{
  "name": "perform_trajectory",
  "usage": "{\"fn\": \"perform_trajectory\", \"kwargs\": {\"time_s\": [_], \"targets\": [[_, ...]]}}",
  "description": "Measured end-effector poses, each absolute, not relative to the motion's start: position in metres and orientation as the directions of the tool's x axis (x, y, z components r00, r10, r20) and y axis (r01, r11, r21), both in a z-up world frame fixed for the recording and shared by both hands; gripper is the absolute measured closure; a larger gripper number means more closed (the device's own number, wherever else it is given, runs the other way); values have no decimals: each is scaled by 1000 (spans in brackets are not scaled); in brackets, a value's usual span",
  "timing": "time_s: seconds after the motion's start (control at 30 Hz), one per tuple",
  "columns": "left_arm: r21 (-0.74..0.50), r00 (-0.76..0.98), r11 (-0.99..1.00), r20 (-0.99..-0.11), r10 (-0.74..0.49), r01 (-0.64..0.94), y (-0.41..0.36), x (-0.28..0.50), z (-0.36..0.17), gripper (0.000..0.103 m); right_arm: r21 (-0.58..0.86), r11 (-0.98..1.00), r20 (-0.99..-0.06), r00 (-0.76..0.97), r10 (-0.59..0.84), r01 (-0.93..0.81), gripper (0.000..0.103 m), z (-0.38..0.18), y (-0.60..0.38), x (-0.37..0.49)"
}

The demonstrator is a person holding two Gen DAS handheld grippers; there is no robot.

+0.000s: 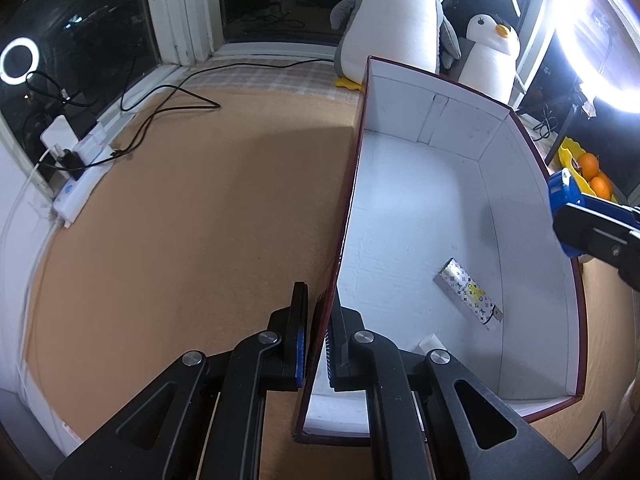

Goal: Organize rigid objects
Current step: 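Carry the blue tape measure toward the red box with the right gripper, then release the tape measure into the box and withdraw the right gripper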

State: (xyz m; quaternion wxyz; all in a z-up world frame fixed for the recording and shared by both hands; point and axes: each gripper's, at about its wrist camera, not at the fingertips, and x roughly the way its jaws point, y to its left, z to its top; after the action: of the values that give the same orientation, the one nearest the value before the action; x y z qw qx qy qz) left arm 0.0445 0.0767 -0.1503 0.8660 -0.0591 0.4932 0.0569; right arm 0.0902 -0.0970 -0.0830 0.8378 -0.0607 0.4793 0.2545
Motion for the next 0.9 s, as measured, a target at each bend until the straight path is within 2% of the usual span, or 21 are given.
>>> {"fn": "perform_trajectory", "kwargs": {"time_s": [0.53,0.67,0.9], "targets": [[-51,506,985,-862,40,-163,78,44,-151,97,139,845,-845,383,373,-517,56,-94,-80,90],[-49,505,986,-862,39,-161,79,45,-152,97,135,843,-843,387,373,-520,44,-92,-80,89],[-50,502,988,-864,31,-148,78,46,-153,97,149,862,-839,400,369,-484,43,-89,-92,91]]}}
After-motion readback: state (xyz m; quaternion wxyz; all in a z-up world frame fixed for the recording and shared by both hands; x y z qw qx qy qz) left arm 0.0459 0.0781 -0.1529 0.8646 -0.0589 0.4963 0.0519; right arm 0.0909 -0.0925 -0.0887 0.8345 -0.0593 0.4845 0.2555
